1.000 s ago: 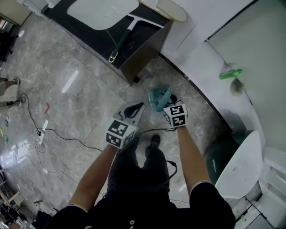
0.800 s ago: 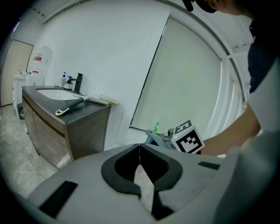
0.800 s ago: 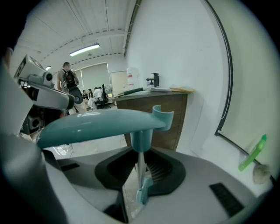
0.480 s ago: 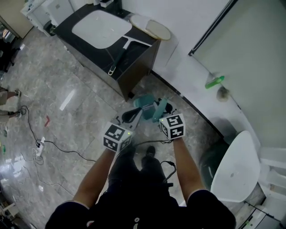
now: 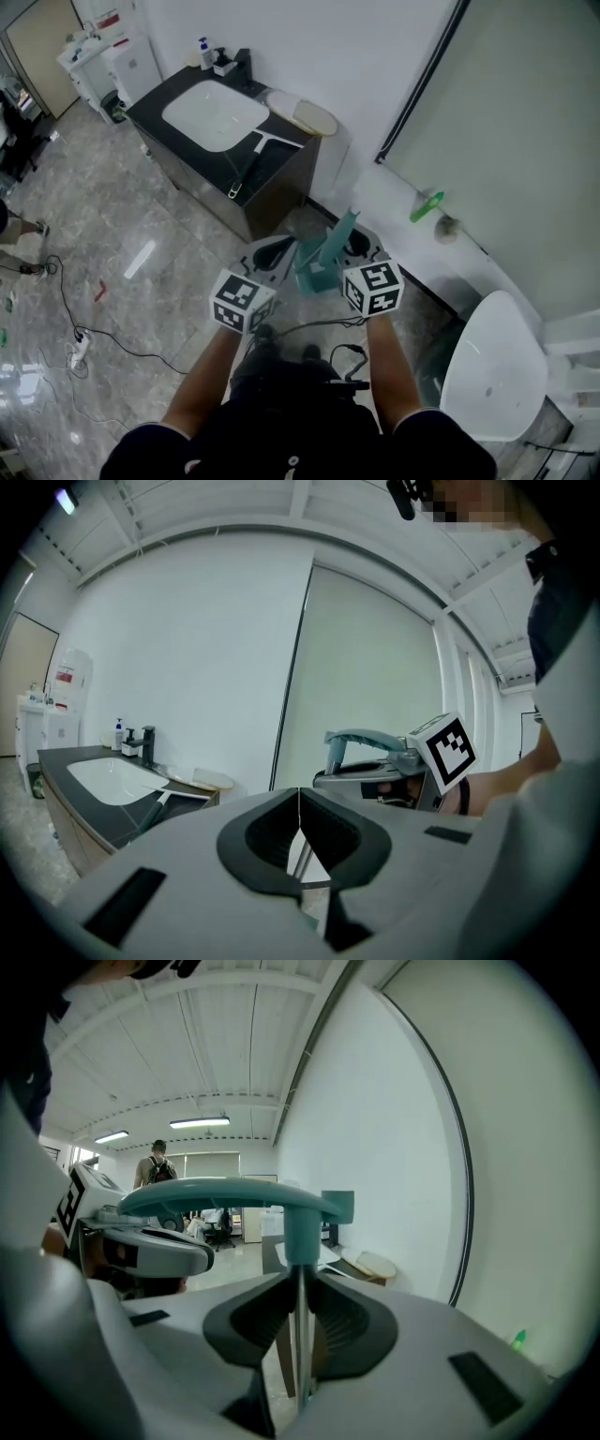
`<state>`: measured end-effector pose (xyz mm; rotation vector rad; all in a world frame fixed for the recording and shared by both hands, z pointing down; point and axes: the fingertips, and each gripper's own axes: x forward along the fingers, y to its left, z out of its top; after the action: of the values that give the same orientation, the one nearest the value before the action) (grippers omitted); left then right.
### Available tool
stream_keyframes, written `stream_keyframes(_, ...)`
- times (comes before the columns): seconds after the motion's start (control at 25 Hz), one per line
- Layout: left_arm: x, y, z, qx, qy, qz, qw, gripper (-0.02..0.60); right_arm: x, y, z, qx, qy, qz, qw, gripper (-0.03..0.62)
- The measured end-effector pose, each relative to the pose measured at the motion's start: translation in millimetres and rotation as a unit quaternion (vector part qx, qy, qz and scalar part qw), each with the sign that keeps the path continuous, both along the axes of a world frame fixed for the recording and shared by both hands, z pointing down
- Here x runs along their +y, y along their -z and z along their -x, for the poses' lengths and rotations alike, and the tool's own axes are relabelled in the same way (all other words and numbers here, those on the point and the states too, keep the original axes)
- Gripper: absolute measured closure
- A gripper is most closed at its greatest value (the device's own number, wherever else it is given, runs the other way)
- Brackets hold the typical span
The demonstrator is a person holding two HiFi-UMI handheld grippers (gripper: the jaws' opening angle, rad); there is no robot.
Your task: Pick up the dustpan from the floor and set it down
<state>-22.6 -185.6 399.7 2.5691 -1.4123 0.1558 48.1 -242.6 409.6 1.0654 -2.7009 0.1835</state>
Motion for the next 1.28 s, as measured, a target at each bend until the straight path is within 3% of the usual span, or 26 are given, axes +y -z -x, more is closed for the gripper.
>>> stream_keyframes(0.48, 7.3, 53.3, -51.4, 0.008, -0.028, -0.048, 0.9984, 0.568, 24.6, 72.5, -57.3, -0.055, -0.040, -0.058, 0.996, 0.502)
stream_keyframes(0.76, 4.2, 63.9, -57.7, 0.019, -0.032, -0.061, 0.9974, 0.568, 24.8, 80.8, -65.9, -0.065, -0.046, -0.063, 0.995, 0.502)
stream_keyframes(0.92, 3.6, 63.7, -63.0, -0.005, -0.047, -0.067, 0.9967, 0.568, 23.2, 82.8, -66.8, -0.068, -0.047, -0.062, 0.995, 0.502)
stream_keyframes(1.08, 7.3, 68.1, -68.3, 0.014, -0.061, -0.069, 0.9956, 0.568, 25.4, 81.8, -65.9, -0.068, -0.047, -0.062, 0.995, 0.502)
stream_keyframes(1.28, 3.6, 68.2, -69.5, 0.005, -0.063, -0.072, 0.9954, 0.568, 23.5, 81.2, -67.2, -0.069, -0.049, -0.061, 0.995, 0.500)
